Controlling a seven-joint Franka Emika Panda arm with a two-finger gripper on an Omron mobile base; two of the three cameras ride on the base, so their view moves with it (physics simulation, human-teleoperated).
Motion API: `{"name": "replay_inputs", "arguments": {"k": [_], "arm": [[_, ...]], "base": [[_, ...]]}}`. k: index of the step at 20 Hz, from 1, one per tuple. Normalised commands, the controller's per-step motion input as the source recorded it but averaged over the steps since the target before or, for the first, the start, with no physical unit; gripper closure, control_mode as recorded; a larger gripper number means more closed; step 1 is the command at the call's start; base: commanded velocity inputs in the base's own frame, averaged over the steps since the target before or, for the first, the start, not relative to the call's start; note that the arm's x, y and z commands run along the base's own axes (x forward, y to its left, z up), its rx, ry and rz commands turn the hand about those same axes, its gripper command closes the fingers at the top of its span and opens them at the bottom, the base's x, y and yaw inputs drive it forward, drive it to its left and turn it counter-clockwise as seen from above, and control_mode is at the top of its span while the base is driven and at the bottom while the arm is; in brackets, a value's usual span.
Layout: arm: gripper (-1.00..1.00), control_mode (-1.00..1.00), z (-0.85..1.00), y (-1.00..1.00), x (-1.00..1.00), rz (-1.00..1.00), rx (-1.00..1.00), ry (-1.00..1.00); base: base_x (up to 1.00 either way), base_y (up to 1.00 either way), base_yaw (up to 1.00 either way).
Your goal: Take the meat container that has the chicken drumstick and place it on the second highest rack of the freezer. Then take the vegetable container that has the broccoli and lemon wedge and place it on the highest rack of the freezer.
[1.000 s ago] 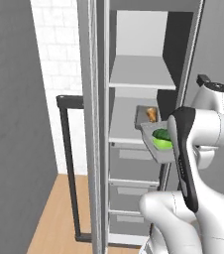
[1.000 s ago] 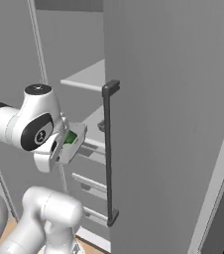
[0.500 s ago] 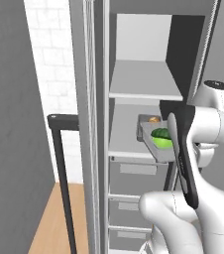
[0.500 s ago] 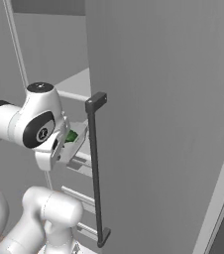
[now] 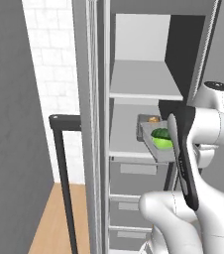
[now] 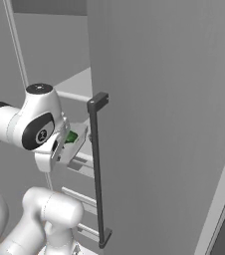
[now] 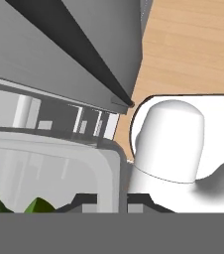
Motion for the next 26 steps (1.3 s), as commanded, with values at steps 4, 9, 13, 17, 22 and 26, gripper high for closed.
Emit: {"name": "replay_inputs", "arguments": {"k": [4,9,13,17,22,26], "arm": [[1.0,1.0,0.0,0.0,0.0,0.0,0.0,0.0],[1.0,1.0,0.0,0.0,0.0,0.0,0.0,0.0],[1.0,1.0,0.0,0.0,0.0,0.0,0.0,0.0],[1.0,-1.0,0.01,0.05,-0.08,-0.03,0.0,0.0],[1.0,-1.0,0.21,0.25,-0.46,-0.12,0.0,-0.08],[1.0,-1.0,0.24,0.14,-0.31,-0.03,0.0,-0.1]], "base": [[0.29,0.58,-0.05],[0.09,0.36,-0.03],[0.0,0.27,-0.04],[-0.07,0.18,-0.05],[0.0,0.0,0.0],[0.0,0.0,0.0]]}}
